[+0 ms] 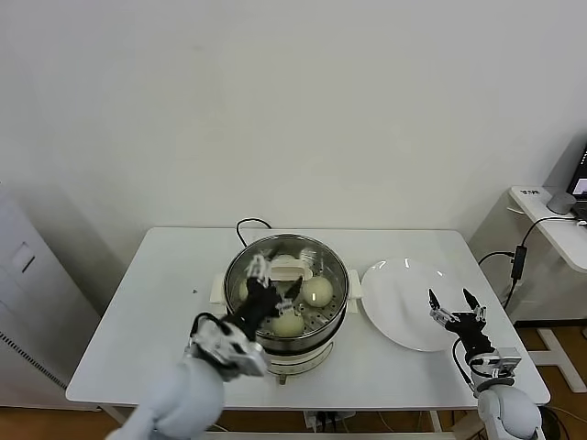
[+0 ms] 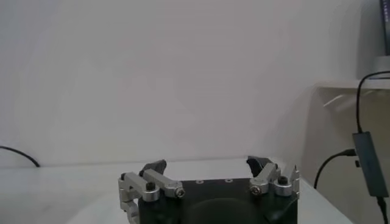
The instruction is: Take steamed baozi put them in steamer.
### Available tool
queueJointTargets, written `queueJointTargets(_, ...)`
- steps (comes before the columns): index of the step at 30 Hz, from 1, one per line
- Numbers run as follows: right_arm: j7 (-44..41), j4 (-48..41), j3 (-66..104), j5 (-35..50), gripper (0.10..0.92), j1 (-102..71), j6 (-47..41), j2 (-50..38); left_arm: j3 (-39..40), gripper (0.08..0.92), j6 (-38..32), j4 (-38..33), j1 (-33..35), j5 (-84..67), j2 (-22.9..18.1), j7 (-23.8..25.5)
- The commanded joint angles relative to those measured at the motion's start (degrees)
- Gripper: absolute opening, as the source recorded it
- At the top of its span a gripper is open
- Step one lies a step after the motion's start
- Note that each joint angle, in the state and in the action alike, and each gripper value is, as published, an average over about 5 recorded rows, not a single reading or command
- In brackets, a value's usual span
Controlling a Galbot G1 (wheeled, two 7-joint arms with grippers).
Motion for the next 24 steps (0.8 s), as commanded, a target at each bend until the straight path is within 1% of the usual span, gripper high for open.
queueJointTargets(1,2.3,3.5,-1.3,0.2,0.823,-0.8,-1.6,-0.3,-25.8,0.805,1.3,0.2,0.4,-72.2,0.6,-19.1)
queueJointTargets(5,2.7,3.8,-1.2,1.0,0.823,-0.9,-2.2,-0.5,-32.0,0.822,1.5,6.5,3.3,-72.6,3.2,-19.6)
queueJointTargets(8,3.4,4.2,-1.1,1.3,0.823,-1.1,-3.0,-0.2,-34.4,0.823,1.2,12.3,4.2,-70.8,4.3,-19.2)
queueJointTargets(13,2.5,5.8,-0.2,-0.5,0.823,-1.8,-4.5,0.1,-34.3,0.823,-2.4,23.6,4.0,-67.8,6.1,-16.7)
queueJointTargets(16,3.4,7.1,-0.2,-1.6,0.823,-2.2,-6.1,-0.2,-33.7,0.823,-4.4,28.2,3.5,-65.1,6.4,-15.4)
queueJointTargets(20,5.6,8.1,-0.6,-0.2,0.823,-2.3,-7.6,-0.3,-32.1,0.823,-5.2,30.8,3.7,-61.7,6.1,-14.6)
queueJointTargets(24,6.2,8.8,-0.8,0.4,0.823,-2.6,-7.9,-0.1,-30.0,0.823,-6.5,32.1,4.3,-58.7,4.8,-14.5)
